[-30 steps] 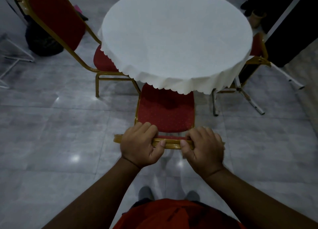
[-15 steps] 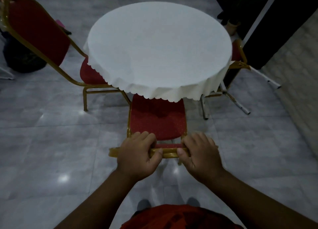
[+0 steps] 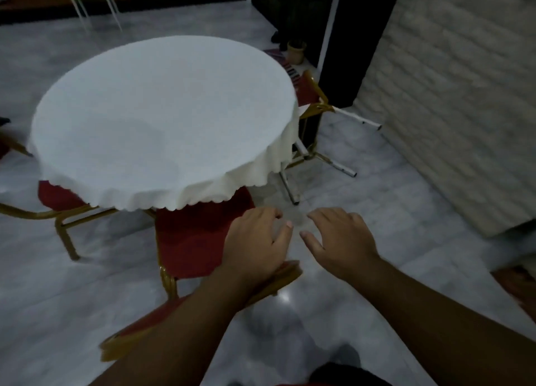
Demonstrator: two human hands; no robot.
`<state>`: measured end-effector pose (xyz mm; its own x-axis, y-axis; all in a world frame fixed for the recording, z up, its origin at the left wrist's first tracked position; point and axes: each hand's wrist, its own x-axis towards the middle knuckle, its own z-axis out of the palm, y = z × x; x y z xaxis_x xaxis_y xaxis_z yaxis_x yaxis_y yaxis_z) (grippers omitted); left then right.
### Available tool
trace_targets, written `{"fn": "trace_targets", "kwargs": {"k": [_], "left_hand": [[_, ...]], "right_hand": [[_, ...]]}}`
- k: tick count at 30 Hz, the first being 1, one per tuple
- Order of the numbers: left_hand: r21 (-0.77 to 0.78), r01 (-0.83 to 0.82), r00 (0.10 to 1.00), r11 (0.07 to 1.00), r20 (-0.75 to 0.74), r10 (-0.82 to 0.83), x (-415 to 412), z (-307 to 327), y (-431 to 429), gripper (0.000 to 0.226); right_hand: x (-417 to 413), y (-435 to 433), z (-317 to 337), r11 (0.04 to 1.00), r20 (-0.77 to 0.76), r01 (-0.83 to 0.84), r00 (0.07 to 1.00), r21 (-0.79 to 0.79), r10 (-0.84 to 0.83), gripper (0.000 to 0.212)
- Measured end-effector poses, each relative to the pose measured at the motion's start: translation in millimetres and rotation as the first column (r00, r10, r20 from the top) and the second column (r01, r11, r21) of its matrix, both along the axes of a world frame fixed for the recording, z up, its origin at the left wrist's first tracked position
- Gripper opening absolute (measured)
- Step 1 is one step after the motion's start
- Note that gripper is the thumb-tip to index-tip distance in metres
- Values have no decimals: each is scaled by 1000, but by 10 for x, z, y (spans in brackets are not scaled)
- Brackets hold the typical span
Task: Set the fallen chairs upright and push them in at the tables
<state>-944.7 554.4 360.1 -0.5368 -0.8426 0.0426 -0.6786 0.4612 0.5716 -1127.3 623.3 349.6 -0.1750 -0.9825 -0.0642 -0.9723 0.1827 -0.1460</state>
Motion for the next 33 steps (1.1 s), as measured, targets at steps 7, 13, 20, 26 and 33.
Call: {"fn": "trace_targets", "kwargs": {"k": [7, 13, 20, 26, 33], "left_hand": [[7, 144, 959, 990, 245, -142, -1828, -166, -215, 57], [98, 131, 917, 987, 367, -158, -3170, 33, -395, 62], [144, 131, 909, 981, 377, -177, -4431, 55, -888, 64], [129, 155, 911, 979, 364, -193, -5408, -44, -1662, 58], [110, 199, 891, 974, 394, -226, -6656, -242, -2372, 60]], "right_hand": [[-1673, 187, 46, 964, -18, 239, 971, 115, -238, 62], [-3103, 280, 216, 931, -11, 319, 947, 179, -322, 64], [-4339, -235, 213, 912, -7, 343, 936, 224, -351, 65], [-5164, -1005, 188, 910, 19, 364, 927, 200, -375, 64], [-6281, -1709, 56, 907, 82, 364, 918, 213, -388, 66]]}}
